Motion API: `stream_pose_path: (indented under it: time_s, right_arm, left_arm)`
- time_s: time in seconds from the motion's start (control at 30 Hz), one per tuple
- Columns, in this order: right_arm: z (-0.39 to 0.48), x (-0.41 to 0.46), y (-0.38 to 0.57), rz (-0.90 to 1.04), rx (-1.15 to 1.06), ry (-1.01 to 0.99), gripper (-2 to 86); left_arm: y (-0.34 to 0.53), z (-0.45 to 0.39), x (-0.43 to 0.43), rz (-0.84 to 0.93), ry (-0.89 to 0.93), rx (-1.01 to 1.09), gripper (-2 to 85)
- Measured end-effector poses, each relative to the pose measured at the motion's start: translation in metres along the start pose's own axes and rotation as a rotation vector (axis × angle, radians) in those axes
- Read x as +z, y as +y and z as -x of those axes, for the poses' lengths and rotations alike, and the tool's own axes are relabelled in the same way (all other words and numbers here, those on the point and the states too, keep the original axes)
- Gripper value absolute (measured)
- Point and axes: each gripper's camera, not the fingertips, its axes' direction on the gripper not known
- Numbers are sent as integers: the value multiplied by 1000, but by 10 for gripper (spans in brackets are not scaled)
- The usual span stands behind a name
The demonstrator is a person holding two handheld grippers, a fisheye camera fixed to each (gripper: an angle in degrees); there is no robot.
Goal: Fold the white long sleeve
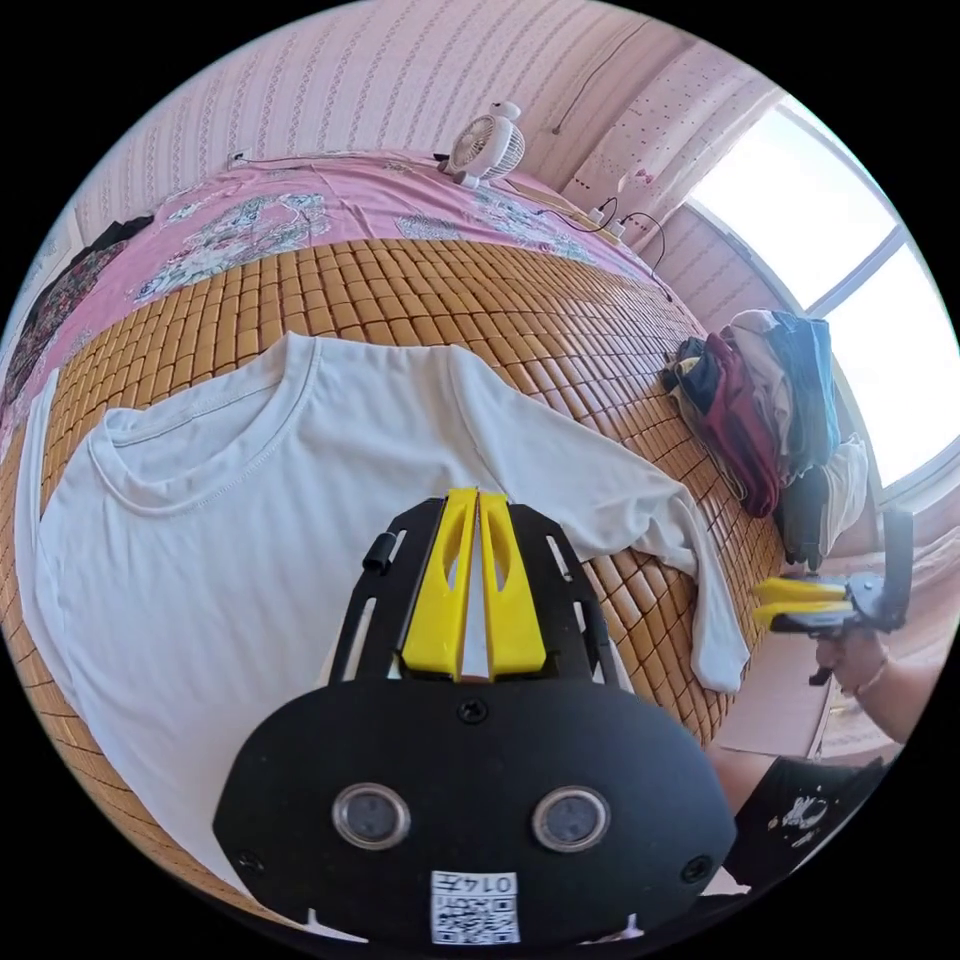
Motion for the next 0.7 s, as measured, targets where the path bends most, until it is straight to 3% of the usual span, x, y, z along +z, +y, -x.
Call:
stream_pose_path:
  time_s: [0.1,0.13,0.2,0.33,0.43,0.5,0.7]
  right_arm:
    - [22,40,17,122,-23,-26,89]
    - [26,54,20,164,-18,32,51]
    - [28,54,22,109,-14,124,17]
    - [15,51,21,182,-35,161,-6]
    - [-5,45,27,238,24,393,-8]
    - [-19,40,33,278,87,428,-7]
    - [-54,11,46,113,313,400,-6]
  left_arm:
    - [-11,-13,17,30,9,0,-10]
    - [-14,-17,24,52,3,3,-10]
    - [-17,-24,33,79,-20,19,-10]
    - [-22,-34,39,58,-34,52,-10]
    - [-25,-36,40,56,-25,35,-10]
    - [-28,-36,41,57,-14,21,-10]
    - [-33,-39,43,60,0,-13,-10]
